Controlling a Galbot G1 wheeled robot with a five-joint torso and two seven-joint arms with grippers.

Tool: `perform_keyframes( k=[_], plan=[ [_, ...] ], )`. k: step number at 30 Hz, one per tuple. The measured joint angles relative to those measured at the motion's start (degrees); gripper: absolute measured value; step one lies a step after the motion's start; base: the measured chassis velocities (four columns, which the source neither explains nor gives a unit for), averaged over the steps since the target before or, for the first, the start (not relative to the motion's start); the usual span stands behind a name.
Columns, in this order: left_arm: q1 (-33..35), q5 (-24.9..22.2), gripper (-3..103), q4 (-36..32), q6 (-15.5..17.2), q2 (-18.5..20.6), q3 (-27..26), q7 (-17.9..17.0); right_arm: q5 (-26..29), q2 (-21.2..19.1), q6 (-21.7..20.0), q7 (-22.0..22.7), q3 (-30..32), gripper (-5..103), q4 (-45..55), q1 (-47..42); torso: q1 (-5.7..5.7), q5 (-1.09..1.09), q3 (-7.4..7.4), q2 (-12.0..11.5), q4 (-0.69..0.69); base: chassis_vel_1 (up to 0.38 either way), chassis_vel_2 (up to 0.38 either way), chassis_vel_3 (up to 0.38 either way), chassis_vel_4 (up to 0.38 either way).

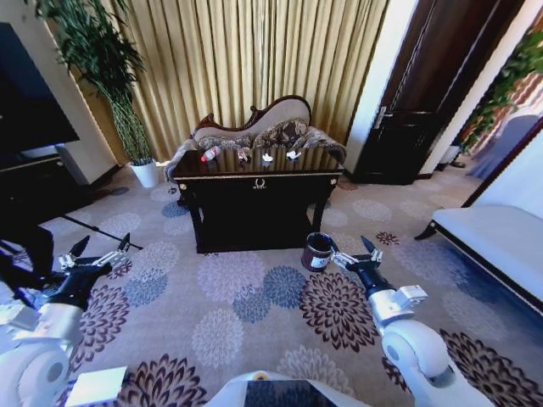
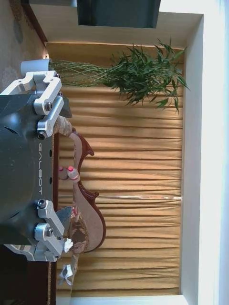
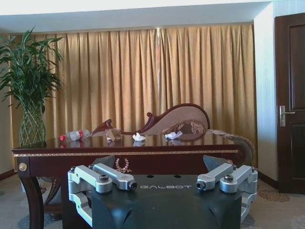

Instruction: Move to the front of the table and place the trash on the table into the trash bin.

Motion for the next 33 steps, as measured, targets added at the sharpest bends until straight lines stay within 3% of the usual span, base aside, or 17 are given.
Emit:
perform_keyframes(
  k=[33],
  plan=[
    [0.3,0.3,100,-0.3,0.0,-0.5,0.2,0.4,0.3,-0.1,0.1,0.0,0.0,100,-0.1,0.2,0.0,-0.04,0.0,0.0,-0.02,-0.148,0.151,0.146,-0.159]
  ],
)
